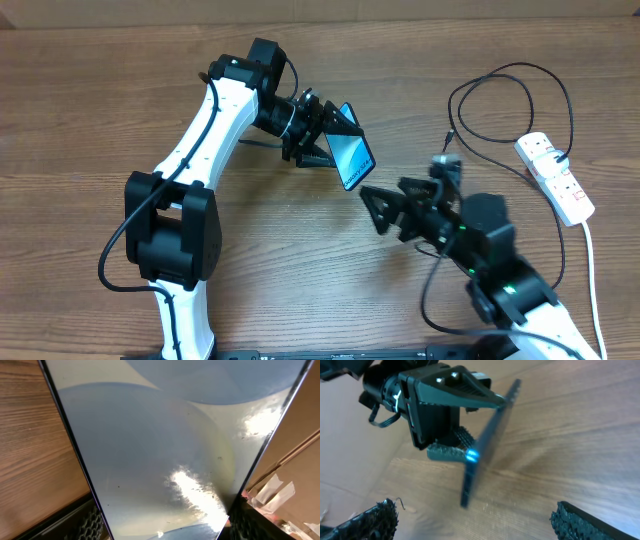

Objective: Plug charger to phone and switch on socket
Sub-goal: 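Move the right gripper toward the phone held by the left gripper, then grasp the phone's edge with the right gripper, release left gripper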

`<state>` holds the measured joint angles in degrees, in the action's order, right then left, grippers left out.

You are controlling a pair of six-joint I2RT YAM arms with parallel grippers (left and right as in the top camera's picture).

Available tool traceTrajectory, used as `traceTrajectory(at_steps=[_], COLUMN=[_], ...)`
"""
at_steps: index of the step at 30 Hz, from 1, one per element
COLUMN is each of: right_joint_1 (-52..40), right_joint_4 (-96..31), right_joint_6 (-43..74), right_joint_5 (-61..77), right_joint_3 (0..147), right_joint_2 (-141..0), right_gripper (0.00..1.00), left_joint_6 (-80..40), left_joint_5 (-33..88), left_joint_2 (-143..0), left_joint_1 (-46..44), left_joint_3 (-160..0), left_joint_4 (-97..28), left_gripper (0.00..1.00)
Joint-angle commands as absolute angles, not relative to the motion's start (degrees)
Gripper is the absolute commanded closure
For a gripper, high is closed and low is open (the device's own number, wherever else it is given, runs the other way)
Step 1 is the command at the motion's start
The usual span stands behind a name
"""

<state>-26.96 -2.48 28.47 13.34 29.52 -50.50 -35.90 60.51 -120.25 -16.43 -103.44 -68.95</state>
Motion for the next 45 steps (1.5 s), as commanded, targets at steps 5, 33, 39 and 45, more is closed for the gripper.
traceTrajectory(at_steps=[5, 33, 39, 45], right_joint_1=[-34.1, -34.2, -34.2, -34.2], right_joint_4=[11.6, 30.0, 29.7, 29.6], right_joint_6=[28.1, 31.8, 31.8, 31.8], right_joint_5=[-2.8, 3.2, 3.8, 4.2], right_joint_3=[29.6, 29.6, 29.6, 29.6], right_joint_2=[-65.3, -73.3, -73.3, -73.3], right_gripper=[0.00, 0.46, 0.60, 0.62], left_joint_6=[-40.3, -39.2, -39.2, -39.2], left_joint_5=[63.0, 60.9, 60.9, 60.6], left_joint_2=[-120.5, -120.5, -120.5, -120.5], left_joint_1=[-16.6, -18.9, -19.9, -21.1], left_joint_3=[-104.8, -104.8, -104.8, -104.9], left_joint_4=[-66.8, -65.1, -63.7, -62.8], left_gripper=[0.59, 0.59, 0.60, 0.60])
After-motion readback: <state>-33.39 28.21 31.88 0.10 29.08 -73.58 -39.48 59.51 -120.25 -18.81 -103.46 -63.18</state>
